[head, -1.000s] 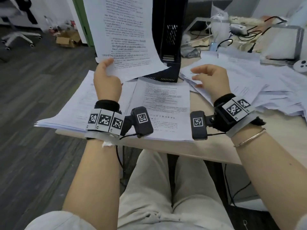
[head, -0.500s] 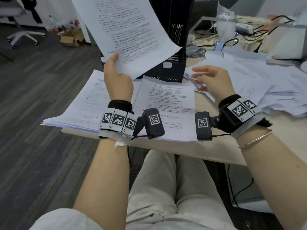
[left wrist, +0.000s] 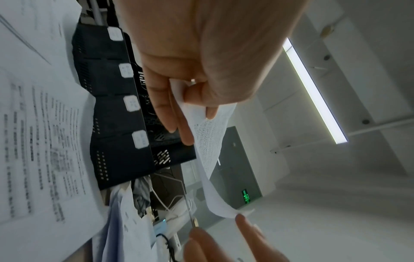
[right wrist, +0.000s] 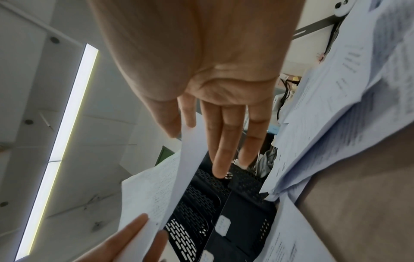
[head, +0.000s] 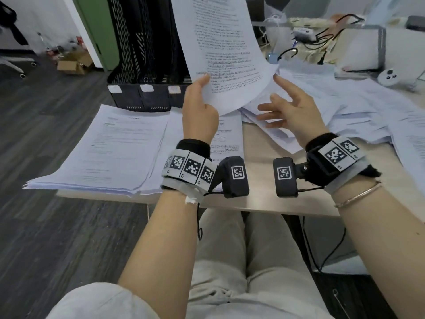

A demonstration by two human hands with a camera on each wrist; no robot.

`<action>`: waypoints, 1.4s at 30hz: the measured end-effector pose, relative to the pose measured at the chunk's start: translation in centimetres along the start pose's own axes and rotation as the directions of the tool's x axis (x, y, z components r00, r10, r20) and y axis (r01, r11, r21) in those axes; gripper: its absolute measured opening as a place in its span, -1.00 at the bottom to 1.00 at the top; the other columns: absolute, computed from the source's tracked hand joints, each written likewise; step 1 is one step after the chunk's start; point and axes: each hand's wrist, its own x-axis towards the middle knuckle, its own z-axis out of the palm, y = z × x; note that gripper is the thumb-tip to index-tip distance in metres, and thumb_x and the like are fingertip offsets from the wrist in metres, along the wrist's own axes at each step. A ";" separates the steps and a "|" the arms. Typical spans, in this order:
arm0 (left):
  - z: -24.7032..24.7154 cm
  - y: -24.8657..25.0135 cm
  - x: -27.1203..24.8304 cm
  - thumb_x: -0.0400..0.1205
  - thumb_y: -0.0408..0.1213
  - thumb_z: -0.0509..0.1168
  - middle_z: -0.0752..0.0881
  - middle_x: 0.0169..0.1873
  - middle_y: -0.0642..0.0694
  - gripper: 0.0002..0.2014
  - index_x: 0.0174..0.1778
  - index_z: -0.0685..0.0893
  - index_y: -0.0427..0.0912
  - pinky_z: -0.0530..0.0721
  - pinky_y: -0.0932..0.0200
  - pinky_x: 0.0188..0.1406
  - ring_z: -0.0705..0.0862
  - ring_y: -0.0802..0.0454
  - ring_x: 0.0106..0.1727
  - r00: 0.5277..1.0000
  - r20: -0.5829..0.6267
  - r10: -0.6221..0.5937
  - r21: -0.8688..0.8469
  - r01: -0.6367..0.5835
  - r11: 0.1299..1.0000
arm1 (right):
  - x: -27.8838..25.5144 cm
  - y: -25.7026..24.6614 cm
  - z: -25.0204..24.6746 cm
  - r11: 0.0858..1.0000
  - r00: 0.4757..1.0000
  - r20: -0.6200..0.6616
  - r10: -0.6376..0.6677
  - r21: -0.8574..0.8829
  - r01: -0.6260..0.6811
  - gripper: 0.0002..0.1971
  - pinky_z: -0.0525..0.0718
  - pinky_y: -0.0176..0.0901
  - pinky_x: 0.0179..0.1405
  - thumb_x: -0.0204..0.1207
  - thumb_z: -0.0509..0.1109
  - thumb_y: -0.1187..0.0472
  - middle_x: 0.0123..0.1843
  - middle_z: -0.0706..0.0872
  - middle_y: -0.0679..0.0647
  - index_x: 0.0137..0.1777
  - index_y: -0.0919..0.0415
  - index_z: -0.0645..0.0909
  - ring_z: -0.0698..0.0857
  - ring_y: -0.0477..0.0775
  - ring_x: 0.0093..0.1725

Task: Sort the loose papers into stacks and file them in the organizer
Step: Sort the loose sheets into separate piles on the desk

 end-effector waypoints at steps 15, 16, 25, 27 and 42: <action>11.1 3.0 -2.7 0.47 -0.72 -0.01 0.49 0.41 -0.13 -0.40 0.42 0.45 -0.27 0.19 0.52 0.38 0.38 0.05 0.49 0.941 0.335 0.048 0.010 -0.054 0.999 | -2.7 1.4 -10.7 0.991 0.951 -0.299 0.076 -0.082 -0.105 -0.76 0.80 -0.15 -0.17 0.61 0.27 0.43 0.22 0.64 0.18 0.23 0.33 0.63 0.72 -0.06 -0.16; 11.8 3.1 -2.9 0.48 -0.70 -0.01 0.49 0.41 -0.13 -0.42 0.42 0.45 -0.27 0.22 0.45 0.42 0.38 0.04 0.48 0.937 0.347 0.036 0.008 -0.042 0.999 | -3.1 1.4 -11.4 0.992 0.944 -0.323 0.067 -0.079 -0.097 -0.75 0.80 -0.15 -0.20 0.60 0.25 0.46 0.22 0.63 0.18 0.22 0.35 0.63 0.72 -0.07 -0.17; 18.0 5.0 -5.1 0.63 -0.46 0.13 0.43 0.46 -0.16 -0.55 0.48 0.35 -0.30 0.29 0.30 0.38 0.37 0.00 0.48 0.875 0.481 -0.052 0.081 0.015 0.997 | -6.1 1.2 -17.8 0.998 0.855 -0.518 0.039 -0.025 -0.060 -0.65 0.79 -0.14 -0.26 0.54 0.16 0.56 0.26 0.64 0.23 0.04 0.23 0.71 0.74 0.13 0.03; 19.0 5.4 -5.5 0.65 -0.43 0.15 0.45 0.44 -0.14 -0.57 0.47 0.36 -0.27 0.32 0.30 0.35 0.40 0.00 0.46 0.876 0.480 -0.044 0.049 0.024 0.999 | -6.9 1.2 -19.1 0.998 0.840 -0.541 0.040 -0.027 -0.064 -0.64 0.79 -0.12 -0.25 0.52 0.14 0.56 0.28 0.62 0.26 0.00 0.21 0.71 0.75 0.19 0.02; 28.5 11.6 -11.6 0.63 -0.50 0.20 0.41 0.45 -0.10 -0.53 0.48 0.40 -0.19 0.63 0.09 0.16 0.58 0.13 -0.15 0.638 0.739 0.215 -0.131 -0.177 0.975 | -14.5 0.5 -30.6 0.996 0.543 -0.838 0.052 0.003 -0.092 -0.58 0.75 -0.18 -0.30 0.50 0.08 0.56 0.12 0.59 0.19 -0.10 0.14 0.71 0.64 0.04 -0.17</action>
